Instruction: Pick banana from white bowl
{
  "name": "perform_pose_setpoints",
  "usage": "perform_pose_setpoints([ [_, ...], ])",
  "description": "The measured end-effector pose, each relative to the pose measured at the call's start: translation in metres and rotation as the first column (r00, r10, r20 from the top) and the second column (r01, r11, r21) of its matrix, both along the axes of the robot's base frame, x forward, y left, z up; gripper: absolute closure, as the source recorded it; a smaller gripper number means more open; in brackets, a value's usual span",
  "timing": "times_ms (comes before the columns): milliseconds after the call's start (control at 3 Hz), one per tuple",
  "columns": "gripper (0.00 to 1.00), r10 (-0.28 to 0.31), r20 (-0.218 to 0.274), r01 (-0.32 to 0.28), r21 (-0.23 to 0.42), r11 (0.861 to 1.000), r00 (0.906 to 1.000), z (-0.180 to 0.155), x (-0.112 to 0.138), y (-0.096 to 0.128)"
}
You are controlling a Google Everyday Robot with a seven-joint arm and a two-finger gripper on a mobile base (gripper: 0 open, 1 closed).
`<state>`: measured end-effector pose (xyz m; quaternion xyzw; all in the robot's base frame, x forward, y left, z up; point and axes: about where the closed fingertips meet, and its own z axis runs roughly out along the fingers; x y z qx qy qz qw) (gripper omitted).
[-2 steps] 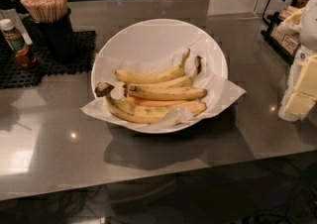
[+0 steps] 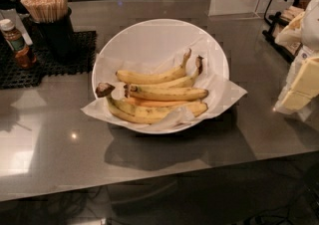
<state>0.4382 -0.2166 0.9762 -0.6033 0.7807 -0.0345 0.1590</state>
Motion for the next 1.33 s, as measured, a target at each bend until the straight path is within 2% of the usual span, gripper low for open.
perform_pose_setpoints([
  [667, 0.65, 0.0, 0.0, 0.0, 0.0, 1.0, 1.0, 0.0, 0.0, 0.0],
  [1000, 0.62, 0.0, 0.0, 0.0, 0.0, 1.0, 1.0, 0.0, 0.0, 0.0],
  [1333, 0.39, 0.0, 0.0, 0.0, 0.0, 1.0, 1.0, 0.0, 0.0, 0.0],
])
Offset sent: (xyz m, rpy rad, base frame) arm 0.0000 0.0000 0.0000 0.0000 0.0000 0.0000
